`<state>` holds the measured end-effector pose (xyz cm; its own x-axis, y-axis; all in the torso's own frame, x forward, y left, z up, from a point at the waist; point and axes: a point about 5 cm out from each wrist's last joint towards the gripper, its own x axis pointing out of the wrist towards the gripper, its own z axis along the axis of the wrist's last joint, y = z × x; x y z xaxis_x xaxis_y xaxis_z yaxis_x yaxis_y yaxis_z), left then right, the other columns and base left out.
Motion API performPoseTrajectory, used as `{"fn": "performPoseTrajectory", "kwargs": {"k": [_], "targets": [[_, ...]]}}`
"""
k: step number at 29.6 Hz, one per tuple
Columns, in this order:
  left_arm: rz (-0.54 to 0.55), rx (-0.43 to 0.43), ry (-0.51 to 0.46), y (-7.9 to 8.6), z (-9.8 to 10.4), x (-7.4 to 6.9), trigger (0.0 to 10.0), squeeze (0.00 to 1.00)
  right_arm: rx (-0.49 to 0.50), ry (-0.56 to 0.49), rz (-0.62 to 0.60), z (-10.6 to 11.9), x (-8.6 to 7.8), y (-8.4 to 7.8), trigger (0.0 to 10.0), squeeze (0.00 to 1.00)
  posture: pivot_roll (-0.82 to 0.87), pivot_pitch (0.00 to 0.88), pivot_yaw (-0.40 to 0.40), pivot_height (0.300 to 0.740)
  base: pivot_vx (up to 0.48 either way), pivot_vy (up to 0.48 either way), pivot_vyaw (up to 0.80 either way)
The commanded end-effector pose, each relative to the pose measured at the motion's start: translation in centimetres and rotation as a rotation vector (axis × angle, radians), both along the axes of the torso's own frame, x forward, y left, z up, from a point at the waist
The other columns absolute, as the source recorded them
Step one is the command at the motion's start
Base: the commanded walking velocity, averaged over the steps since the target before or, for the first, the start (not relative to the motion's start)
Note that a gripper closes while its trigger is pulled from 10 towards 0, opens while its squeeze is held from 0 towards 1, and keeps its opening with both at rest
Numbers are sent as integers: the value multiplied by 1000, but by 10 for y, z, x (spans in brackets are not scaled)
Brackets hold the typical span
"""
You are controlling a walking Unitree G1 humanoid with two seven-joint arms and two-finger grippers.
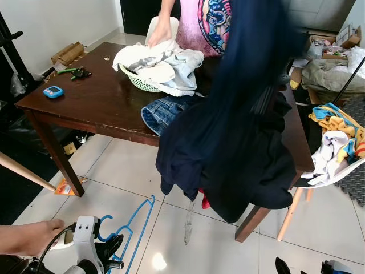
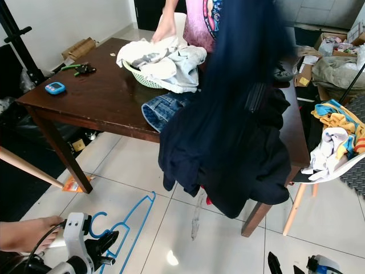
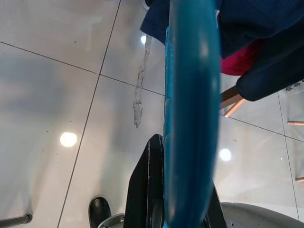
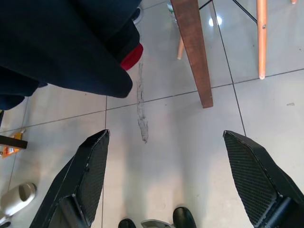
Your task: Hang hanger
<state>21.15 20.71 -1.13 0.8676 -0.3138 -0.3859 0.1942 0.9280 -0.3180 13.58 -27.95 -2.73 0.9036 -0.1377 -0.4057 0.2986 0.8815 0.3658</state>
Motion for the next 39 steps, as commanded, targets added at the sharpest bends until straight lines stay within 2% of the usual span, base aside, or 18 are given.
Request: {"fn": "performPoseTrajectory", "kwargs": {"k": [1, 21, 39], "targets": [[-2, 3, 20, 0, -5, -4, 10000, 0, 12, 12, -10, -2, -3, 2, 10000, 0, 1, 109, -32, 740, 0, 0, 0], [2, 5, 18, 6, -2, -3, 10000, 0, 9, -4, -10, 10, 0, 13, 10000, 0, 28, 134, -10, 740, 0, 0, 0], [3, 4, 13, 5, -1, -1, 10000, 0, 11, 12, -19, 9, -1, 9, 10000, 0, 27, 144, -9, 740, 0, 0, 0]]}}
